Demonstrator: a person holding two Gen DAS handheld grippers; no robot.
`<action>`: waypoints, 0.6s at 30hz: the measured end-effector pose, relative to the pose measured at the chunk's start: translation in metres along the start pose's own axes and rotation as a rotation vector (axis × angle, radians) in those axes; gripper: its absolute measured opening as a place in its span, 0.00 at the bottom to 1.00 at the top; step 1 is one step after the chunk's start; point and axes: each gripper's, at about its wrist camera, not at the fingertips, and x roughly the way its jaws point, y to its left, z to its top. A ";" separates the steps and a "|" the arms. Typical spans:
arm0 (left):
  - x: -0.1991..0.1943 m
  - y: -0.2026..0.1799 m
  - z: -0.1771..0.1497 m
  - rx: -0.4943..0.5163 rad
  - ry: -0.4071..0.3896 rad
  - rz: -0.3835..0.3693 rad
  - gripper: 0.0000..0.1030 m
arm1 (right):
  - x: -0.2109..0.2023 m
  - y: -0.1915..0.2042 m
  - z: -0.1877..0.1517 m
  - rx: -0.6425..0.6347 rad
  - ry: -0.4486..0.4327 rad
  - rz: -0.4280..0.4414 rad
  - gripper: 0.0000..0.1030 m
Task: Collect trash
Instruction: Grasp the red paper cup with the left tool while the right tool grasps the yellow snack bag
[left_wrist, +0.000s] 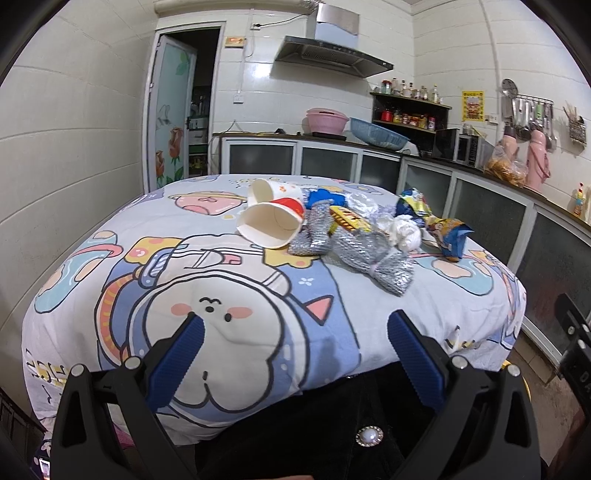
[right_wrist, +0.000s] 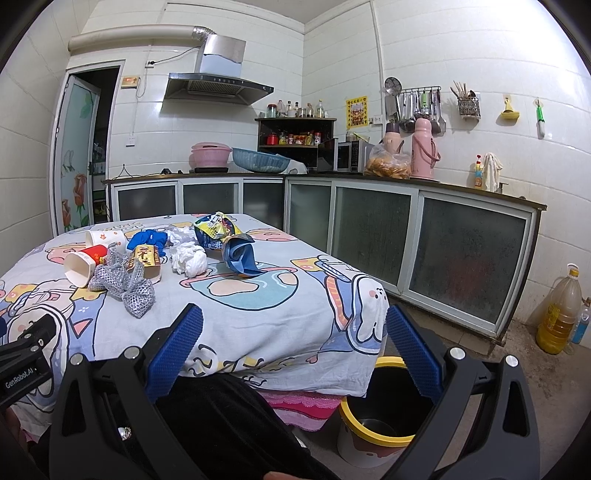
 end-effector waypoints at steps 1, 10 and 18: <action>0.005 0.002 0.003 -0.012 0.012 0.011 0.93 | 0.004 -0.003 -0.001 0.009 0.009 -0.002 0.92; 0.032 0.034 0.028 -0.015 0.063 -0.003 0.93 | 0.044 -0.016 0.017 0.037 0.149 0.169 0.92; 0.067 0.048 0.063 0.093 0.124 -0.042 0.93 | 0.103 -0.011 0.029 -0.065 0.258 0.250 0.92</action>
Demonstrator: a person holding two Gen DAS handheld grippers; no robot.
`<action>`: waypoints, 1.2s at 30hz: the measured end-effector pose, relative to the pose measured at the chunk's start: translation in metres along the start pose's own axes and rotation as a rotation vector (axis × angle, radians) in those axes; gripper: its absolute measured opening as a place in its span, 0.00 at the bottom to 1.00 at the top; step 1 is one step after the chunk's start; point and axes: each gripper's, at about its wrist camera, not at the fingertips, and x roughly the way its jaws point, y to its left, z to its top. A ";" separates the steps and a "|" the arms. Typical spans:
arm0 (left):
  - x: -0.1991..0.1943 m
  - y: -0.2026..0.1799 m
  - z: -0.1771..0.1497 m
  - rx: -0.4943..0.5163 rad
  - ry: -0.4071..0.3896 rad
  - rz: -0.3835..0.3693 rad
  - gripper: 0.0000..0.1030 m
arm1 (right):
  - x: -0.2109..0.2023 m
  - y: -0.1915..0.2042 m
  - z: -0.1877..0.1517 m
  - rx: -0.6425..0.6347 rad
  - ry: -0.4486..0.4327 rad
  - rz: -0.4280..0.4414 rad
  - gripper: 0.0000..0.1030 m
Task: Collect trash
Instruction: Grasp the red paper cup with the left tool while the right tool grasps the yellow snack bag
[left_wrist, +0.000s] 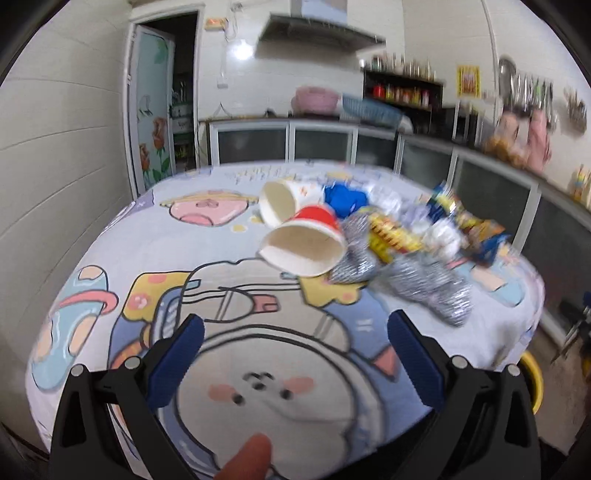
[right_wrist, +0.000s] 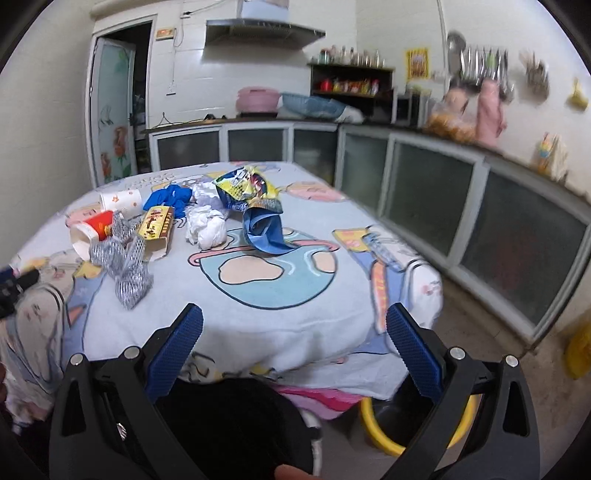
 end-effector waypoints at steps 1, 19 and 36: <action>0.008 0.003 0.004 0.009 0.027 -0.014 0.93 | 0.007 -0.004 0.005 0.016 0.008 0.014 0.92; 0.082 0.013 0.063 0.138 0.168 -0.036 0.93 | 0.112 -0.005 0.073 0.017 0.129 0.135 0.92; 0.156 0.027 0.080 0.050 0.311 -0.090 0.93 | 0.164 0.005 0.085 -0.044 0.161 0.089 0.92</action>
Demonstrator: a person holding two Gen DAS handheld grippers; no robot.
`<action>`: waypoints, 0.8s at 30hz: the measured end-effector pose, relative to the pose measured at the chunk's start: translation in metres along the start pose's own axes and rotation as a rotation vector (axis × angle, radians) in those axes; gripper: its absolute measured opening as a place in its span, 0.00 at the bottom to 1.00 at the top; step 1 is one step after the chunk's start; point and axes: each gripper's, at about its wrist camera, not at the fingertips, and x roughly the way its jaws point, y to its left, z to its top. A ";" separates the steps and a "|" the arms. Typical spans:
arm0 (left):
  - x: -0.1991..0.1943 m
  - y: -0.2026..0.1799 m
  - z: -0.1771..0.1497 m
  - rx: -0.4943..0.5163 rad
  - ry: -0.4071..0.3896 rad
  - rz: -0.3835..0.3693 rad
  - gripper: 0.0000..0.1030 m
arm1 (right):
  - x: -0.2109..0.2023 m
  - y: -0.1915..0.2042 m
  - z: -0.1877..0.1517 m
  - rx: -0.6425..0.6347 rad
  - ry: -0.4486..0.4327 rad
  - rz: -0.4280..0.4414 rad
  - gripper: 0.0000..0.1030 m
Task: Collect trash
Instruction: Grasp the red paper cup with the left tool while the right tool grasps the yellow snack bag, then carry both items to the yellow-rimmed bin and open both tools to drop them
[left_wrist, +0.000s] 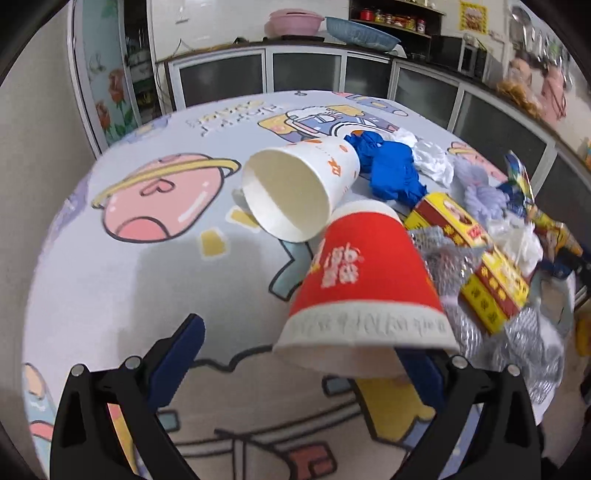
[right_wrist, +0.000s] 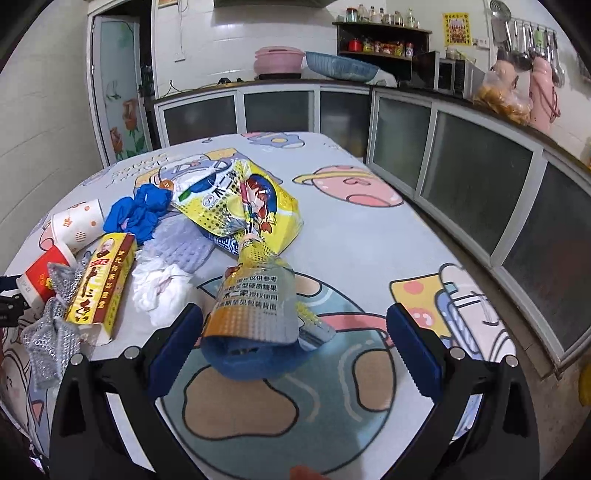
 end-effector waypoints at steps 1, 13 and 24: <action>0.003 0.001 0.001 -0.013 0.002 -0.011 0.93 | 0.003 -0.001 0.000 0.004 0.007 0.006 0.92; 0.012 0.000 0.003 -0.034 -0.027 -0.013 0.15 | 0.020 -0.006 -0.005 0.035 0.070 0.027 0.33; -0.019 0.002 -0.002 -0.045 -0.083 -0.066 0.06 | -0.015 -0.017 -0.004 0.105 0.011 0.056 0.26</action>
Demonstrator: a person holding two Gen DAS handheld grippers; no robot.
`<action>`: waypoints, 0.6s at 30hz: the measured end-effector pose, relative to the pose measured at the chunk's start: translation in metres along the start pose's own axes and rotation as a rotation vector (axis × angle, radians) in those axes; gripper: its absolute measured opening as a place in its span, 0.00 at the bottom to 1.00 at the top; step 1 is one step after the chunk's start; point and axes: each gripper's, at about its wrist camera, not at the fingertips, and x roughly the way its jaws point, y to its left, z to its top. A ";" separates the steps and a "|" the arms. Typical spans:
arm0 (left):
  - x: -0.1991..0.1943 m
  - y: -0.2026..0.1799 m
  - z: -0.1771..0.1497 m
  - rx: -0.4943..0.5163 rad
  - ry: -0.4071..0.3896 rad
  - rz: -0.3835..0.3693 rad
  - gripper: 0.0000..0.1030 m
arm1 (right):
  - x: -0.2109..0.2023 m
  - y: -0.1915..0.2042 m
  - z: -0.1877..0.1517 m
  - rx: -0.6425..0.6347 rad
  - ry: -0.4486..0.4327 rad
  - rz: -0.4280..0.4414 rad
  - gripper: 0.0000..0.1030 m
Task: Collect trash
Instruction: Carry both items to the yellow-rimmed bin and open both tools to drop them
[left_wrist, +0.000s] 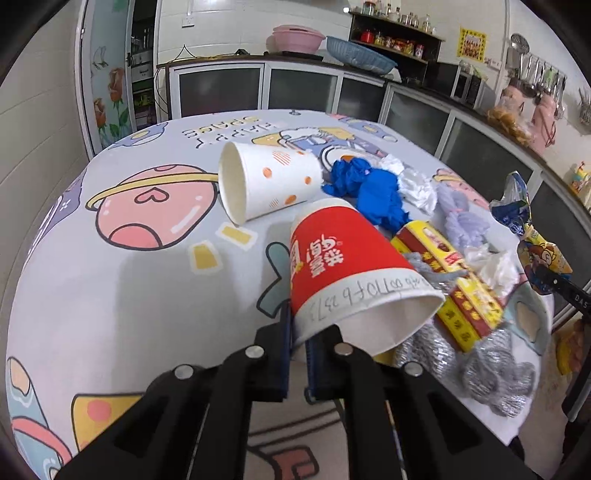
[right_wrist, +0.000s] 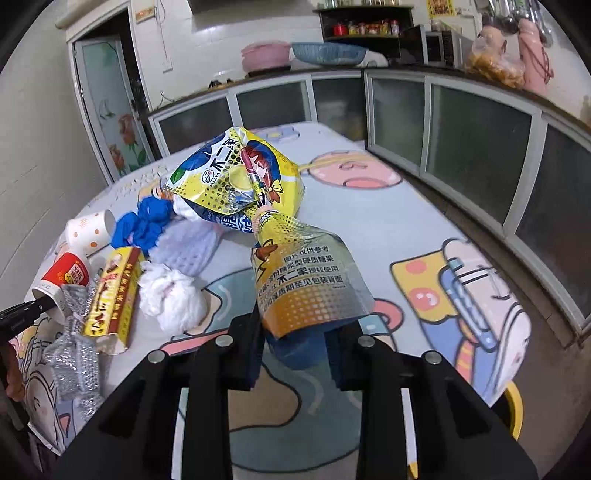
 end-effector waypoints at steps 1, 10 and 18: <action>-0.006 0.001 -0.001 -0.004 -0.010 -0.007 0.06 | -0.004 0.000 0.000 -0.002 -0.009 -0.001 0.26; -0.052 -0.034 -0.004 0.057 -0.092 -0.110 0.06 | -0.056 -0.035 -0.015 0.040 -0.053 -0.043 0.26; -0.061 -0.136 -0.011 0.217 -0.084 -0.302 0.07 | -0.109 -0.102 -0.049 0.105 -0.072 -0.171 0.27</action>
